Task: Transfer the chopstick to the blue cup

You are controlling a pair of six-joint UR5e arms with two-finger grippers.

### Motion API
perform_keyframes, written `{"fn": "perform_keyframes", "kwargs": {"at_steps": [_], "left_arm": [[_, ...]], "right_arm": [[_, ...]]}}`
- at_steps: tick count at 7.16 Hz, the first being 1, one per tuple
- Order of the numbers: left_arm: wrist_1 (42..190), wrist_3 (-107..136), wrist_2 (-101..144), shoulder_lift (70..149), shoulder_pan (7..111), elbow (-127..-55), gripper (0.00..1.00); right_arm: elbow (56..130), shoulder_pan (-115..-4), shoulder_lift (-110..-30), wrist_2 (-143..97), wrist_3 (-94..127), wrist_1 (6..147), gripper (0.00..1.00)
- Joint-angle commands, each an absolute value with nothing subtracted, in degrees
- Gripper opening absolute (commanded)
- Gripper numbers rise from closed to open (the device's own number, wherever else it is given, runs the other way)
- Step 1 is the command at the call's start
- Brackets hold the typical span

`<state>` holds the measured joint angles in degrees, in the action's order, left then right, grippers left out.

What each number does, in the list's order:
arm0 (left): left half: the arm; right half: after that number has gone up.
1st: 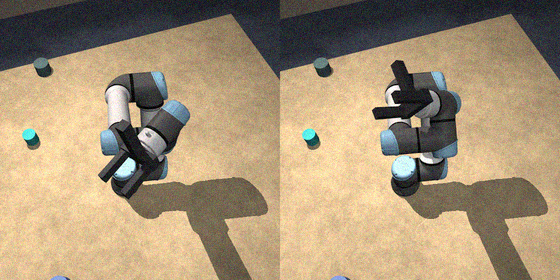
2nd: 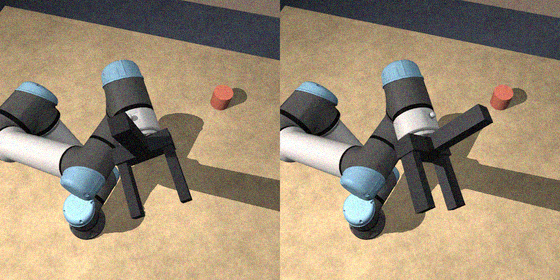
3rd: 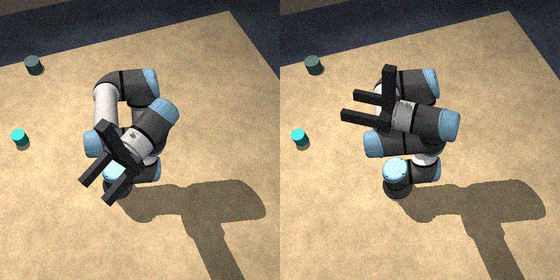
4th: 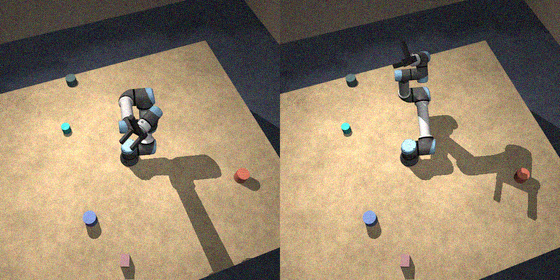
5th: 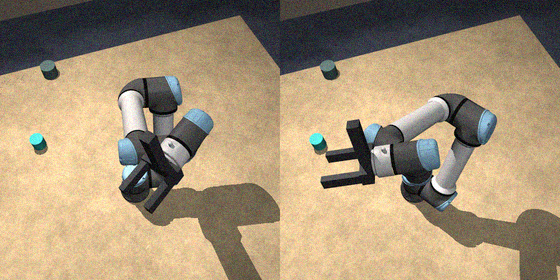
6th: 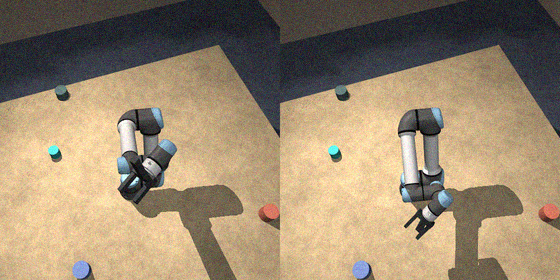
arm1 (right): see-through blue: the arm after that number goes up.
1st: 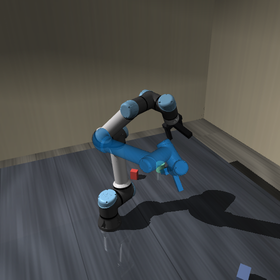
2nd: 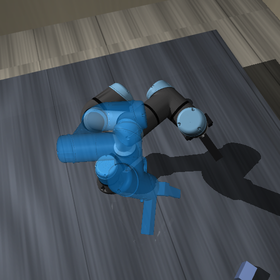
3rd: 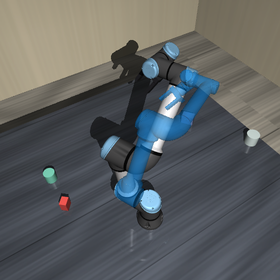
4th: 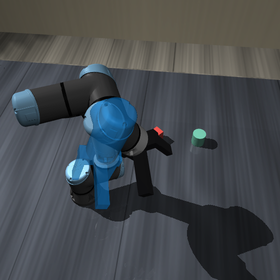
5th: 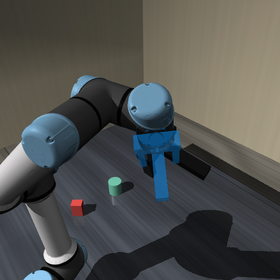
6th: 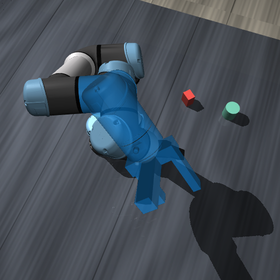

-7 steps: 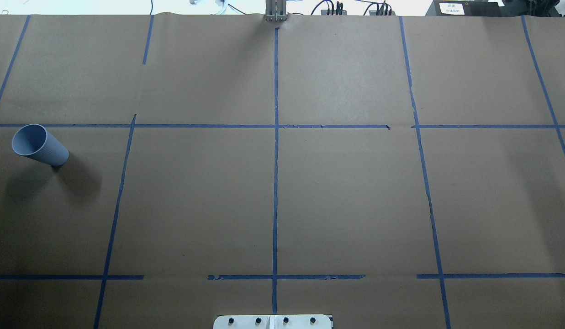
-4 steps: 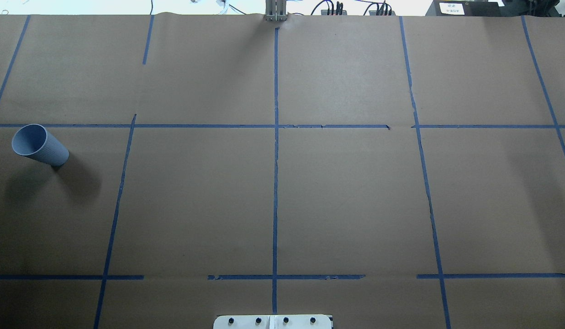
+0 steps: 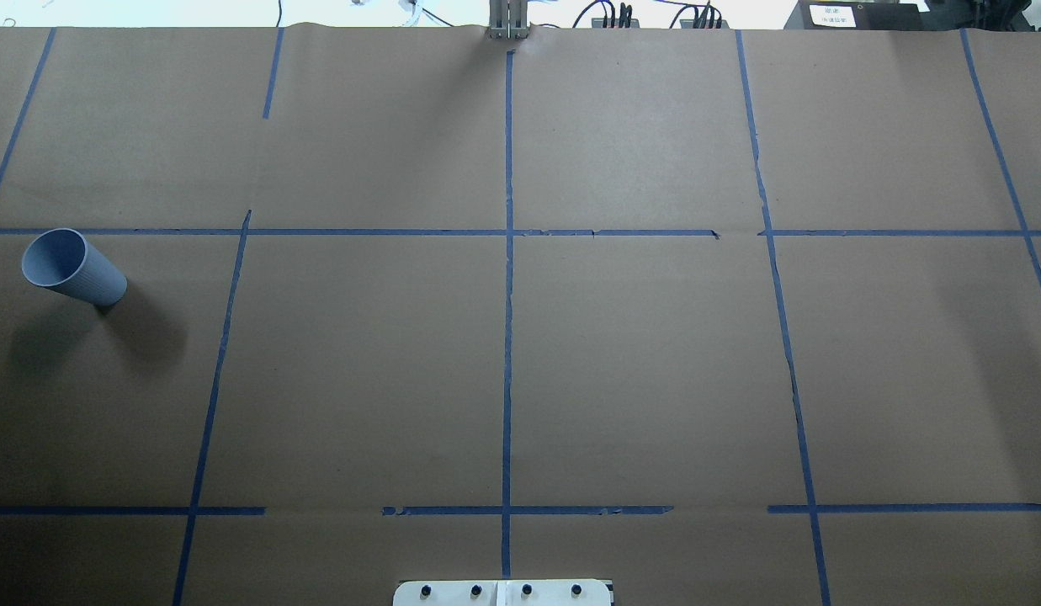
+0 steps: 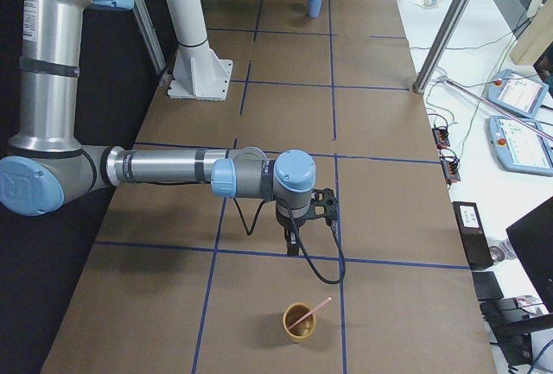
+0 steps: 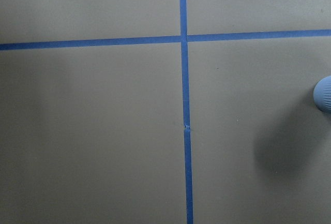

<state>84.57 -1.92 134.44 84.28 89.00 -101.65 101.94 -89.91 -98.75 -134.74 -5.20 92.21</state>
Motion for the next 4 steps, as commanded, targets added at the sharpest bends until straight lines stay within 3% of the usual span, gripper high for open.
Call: {"fn": "perform_keyframes", "kwargs": {"at_steps": [1,4], "left_arm": [[86.3,-1.9,134.7,84.1,88.9,-101.3,1.00],[86.5,12.1,136.8,90.9,78.3,-100.6,1.00]], "right_arm": [[102.2,-89.9,-99.1,-136.2,-5.3,92.1,1.00],[102.2,-89.9,-98.9,-136.1,-5.4,92.0,1.00]]}}
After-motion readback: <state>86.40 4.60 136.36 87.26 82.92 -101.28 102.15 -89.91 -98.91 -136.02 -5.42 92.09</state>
